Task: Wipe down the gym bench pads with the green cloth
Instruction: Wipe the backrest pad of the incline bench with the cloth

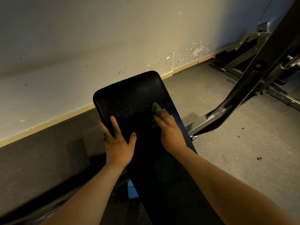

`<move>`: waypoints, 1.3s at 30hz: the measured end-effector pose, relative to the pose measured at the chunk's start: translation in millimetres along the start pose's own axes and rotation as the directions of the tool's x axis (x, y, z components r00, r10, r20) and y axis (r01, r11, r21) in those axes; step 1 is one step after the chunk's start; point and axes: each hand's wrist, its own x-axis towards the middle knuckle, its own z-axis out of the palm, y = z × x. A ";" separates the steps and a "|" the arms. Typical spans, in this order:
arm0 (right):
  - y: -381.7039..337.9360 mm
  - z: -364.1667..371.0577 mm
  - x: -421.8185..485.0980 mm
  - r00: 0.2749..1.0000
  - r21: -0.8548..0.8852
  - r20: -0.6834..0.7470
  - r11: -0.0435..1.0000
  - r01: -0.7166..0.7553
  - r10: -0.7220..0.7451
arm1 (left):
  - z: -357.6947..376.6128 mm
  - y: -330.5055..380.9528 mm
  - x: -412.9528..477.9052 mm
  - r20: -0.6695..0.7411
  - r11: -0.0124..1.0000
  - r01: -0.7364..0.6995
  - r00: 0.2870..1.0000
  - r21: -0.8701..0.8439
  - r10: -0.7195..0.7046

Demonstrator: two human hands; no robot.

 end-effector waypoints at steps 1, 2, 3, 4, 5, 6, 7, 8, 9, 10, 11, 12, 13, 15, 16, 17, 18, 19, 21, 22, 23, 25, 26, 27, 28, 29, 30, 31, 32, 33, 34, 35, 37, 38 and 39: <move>8.6 -4.1 3.5 0.987 0.067 -0.057 0.987 -0.145 0.148 | 0.0 0.4 0.0 0.004 1.000 0.003 1.000 -0.015 -0.003; 11.8 -6.4 6.8 0.953 0.145 -0.093 0.950 -0.275 0.290 | -0.2 0.1 0.2 0.006 1.000 0.005 1.000 -0.027 -0.005; 8.6 -7.0 9.1 0.916 0.203 -0.103 0.910 -0.363 0.388 | -0.2 0.3 0.2 0.009 0.999 0.007 1.000 -0.038 -0.007; 1.8 -5.6 11.1 0.886 0.236 -0.112 0.878 -0.416 0.450 | -0.4 0.2 0.8 0.013 0.999 0.010 1.000 -0.049 -0.009; -6.7 -3.2 11.6 0.865 0.258 -0.131 0.859 -0.443 0.485 | -0.6 -0.1 1.2 0.018 0.998 0.012 1.000 -0.062 -0.011; -15.2 -0.8 11.6 0.852 0.275 -0.158 0.851 -0.447 0.499 | -0.8 -0.6 1.5 0.020 0.997 0.012 1.000 -0.074 -0.010; -22.7 1.8 11.2 0.847 0.280 -0.182 0.852 -0.442 0.499 | -0.8 -0.8 1.8 0.020 0.997 0.010 1.000 -0.082 -0.009; -28.8 6.0 9.8 0.849 0.272 -0.188 0.856 -0.439 0.495 | -0.6 -1.0 2.0 0.020 0.996 0.008 1.000 -0.086 -0.007; -35.9 10.0 7.3 0.860 0.256 -0.182 0.867 -0.427 0.477 | -0.4 -1.3 1.8 0.018 0.996 0.009 1.000 -0.090 -0.007; -43.6 13.8 4.0 0.880 0.237 -0.176 0.887 -0.396 0.440 | -0.4 -1.7 1.4 0.015 0.995 0.011 1.000 -0.098 -0.010; -51.3 17.7 -0.9 0.910 0.204 -0.169 0.917 -0.343 0.378 | 0.2 -2.1 1.2 0.013 0.994 0.011 1.000 -0.108 -0.010; -57.8 21.5 -6.5 0.944 0.167 -0.150 0.949 -0.267 0.293 | 1.0 -2.2 1.5 0.006 0.994 0.008 1.000 -0.112 -0.007; -62.2 24.9 -13.1 0.975 0.132 -0.112 0.975 -0.178 0.193 | 1.4 -2.2 1.6 0.001 0.993 0.005 1.000 -0.114 -0.005; -61.8 26.4 -23.4 1.000 0.096 -0.011 0.995 -0.004 0.005 | 0.8 -4.4 2.5 0.002 0.991 0.000 1.000 -0.131 0.000; -56.4 22.9 -24.2 0.999 0.091 0.032 0.995 0.033 -0.036 | -0.6 -6.7 2.8 0.010 0.989 -0.007 1.000 -0.144 0.009; -51.1 18.0 -23.2 0.998 0.091 0.047 0.995 0.039 -0.043 | -2.9 -9.1 2.3 0.017 0.987 -0.020 1.000 -0.162 0.023; -44.8 12.9 -20.2 1.000 0.096 0.031 0.995 -0.007 0.005 | -4.7 -10.9 2.5 0.025 0.983 -0.037 0.999 -0.180 0.042; -39.3 8.9 -16.8 0.993 0.120 -0.024 0.986 -0.114 0.118 | -6.7 -13.8 2.8 0.039 0.978 -0.056 0.997 -0.200 0.065; -34.2 3.3 -8.0 0.888 0.240 -0.129 0.882 -0.404 0.442 | -9.1 -19.0 2.7 0.059 0.966 -0.095 0.992 -0.241 0.112; -36.5 3.9 -3.8 0.820 0.279 -0.154 0.820 -0.499 0.551 | -10.1 -21.6 2.4 0.069 0.959 -0.110 0.989 -0.260 0.132; -43.1 7.9 -0.4 0.780 0.297 -0.178 0.788 -0.539 0.600 | -11.7 -24.1 2.1 0.081 0.952 -0.124 0.985 -0.280 0.152; -62.4 21.5 0.3 0.788 0.294 -0.202 0.803 -0.518 0.582 | -16.1 -27.9 1.7 0.105 0.931 -0.098 0.984 -0.352 0.143; -74.8 29.6 -2.9 0.816 0.293 -0.194 0.826 -0.481 0.544 | -18.0 -29.5 2.3 0.106 0.920 -0.070 0.987 -0.385 0.120; -87.3 37.0 -8.0 0.863 0.286 -0.170 0.862 -0.418 0.475 | -19.6 -30.0 3.0 0.097 0.911 -0.050 0.990 -0.410 0.098; -99.4 43.6 -14.9 0.912 0.266 -0.136 0.901 -0.342 0.387 | -20.5 -30.6 3.2 0.085 0.908 -0.039 0.993 -0.418 0.082; -110.7 49.6 -21.4 0.950 0.240 -0.101 0.934 -0.265 0.295 | -22.7 -31.1 3.8 0.077 0.910 -0.039 0.994 -0.414 0.078; -118.6 53.2 -27.8 0.973 0.220 -0.068 0.955 -0.199 0.219 | -24.3 -31.4 4.4 0.081 0.911 -0.035 0.994 -0.411 0.074; -121.7 56.3 -33.0 0.985 0.209 -0.047 0.966 -0.155 0.168 | -27.4 -31.5 4.7 0.097 0.909 -0.026 0.993 -0.416 0.072; -121.7 56.2 -35.8 0.990 0.199 -0.036 0.972 -0.128 0.138 | -29.9 -32.9 5.6 0.110 0.906 -0.024 0.991 -0.423 0.078; -120.1 54.6 -36.2 0.993 0.178 -0.029 0.978 -0.109 0.116 | -31.8 -34.4 6.5 0.121 0.905 -0.026 0.989 -0.424 0.085; -117.8 52.8 -35.2 0.994 0.154 -0.021 0.982 -0.107 0.111 | -33.1 -35.9 7.4 0.123 0.904 -0.032 0.988 -0.426 0.093; -115.2 51.6 -32.5 0.992 0.135 -0.032 0.984 -0.113 0.118 | -33.7 -37.6 8.8 0.123 0.902 -0.039 0.987 -0.431 0.101; -107.5 47.4 -22.7 0.964 0.149 -0.115 0.964 -0.222 0.240 | -32.4 -41.4 9.0 0.113 0.879 -0.052 0.986 -0.474 0.120; -104.2 43.0 -17.2 0.921 0.202 -0.160 0.925 -0.321 0.354 | -30.7 -43.0 8.6 0.108 0.863 -0.056 0.986 -0.502 0.126; -100.0 39.5 -14.6 0.861 0.259 -0.191 0.870 -0.419 0.471 | -28.5 -43.9 8.0 0.103 0.850 -0.054 0.987 -0.525 0.127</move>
